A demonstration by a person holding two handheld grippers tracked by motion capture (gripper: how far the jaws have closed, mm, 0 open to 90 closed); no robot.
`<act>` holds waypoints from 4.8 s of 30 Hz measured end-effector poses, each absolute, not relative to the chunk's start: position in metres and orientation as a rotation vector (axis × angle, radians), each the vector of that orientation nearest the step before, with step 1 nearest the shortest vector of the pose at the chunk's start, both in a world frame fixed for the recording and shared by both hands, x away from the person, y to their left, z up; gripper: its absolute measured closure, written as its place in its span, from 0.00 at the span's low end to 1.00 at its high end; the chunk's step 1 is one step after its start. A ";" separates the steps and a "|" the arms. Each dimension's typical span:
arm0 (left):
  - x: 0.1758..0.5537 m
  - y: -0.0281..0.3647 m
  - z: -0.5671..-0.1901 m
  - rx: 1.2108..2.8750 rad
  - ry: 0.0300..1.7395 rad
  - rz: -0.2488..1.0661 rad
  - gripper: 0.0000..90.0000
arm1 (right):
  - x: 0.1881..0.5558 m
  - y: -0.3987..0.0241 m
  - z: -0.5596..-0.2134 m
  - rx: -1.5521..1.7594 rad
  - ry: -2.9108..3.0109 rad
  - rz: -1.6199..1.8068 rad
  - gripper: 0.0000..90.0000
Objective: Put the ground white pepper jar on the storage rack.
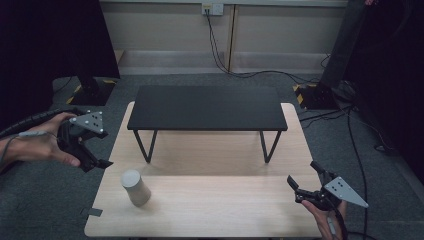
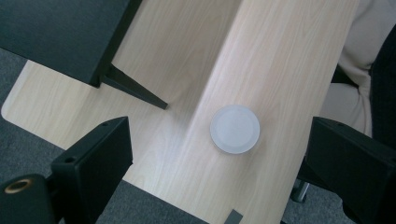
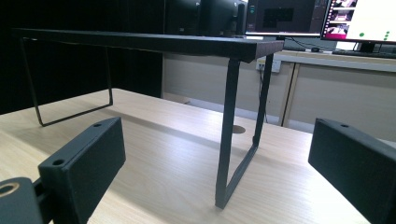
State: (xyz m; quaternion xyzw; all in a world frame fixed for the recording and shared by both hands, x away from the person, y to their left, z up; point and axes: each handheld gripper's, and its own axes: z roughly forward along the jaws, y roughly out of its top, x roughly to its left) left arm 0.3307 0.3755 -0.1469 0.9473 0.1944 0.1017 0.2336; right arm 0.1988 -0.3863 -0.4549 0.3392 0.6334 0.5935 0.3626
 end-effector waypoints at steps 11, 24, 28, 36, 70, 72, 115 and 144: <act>0.333 0.384 -0.201 2.553 0.532 0.227 0.08 | 0.199 -0.386 -0.455 0.878 1.633 1.528 0.04; 0.334 0.389 -0.253 2.492 0.538 0.173 0.09 | 0.199 -0.386 -0.455 0.882 1.636 1.528 0.04; 0.337 0.386 -0.265 2.487 0.535 0.159 0.09 | 0.198 -0.386 -0.455 0.883 1.634 1.528 0.04; 0.342 0.377 -0.285 2.511 0.530 0.137 0.10 | 0.198 -0.387 -0.456 0.885 1.632 1.526 0.04; 0.356 0.368 -0.295 2.522 0.542 0.085 0.37 | 0.196 -0.388 -0.456 0.887 1.622 1.524 0.04; 0.356 0.365 -0.289 2.527 0.526 0.080 0.37 | 0.196 -0.388 -0.456 0.885 1.623 1.525 0.04; 0.414 0.271 -0.056 2.561 0.482 0.201 0.37 | 0.194 -0.391 -0.458 0.890 1.594 1.546 0.04; 0.517 0.278 -0.084 2.314 1.132 0.498 0.37 | 0.194 -0.396 -0.462 0.915 1.582 1.564 0.04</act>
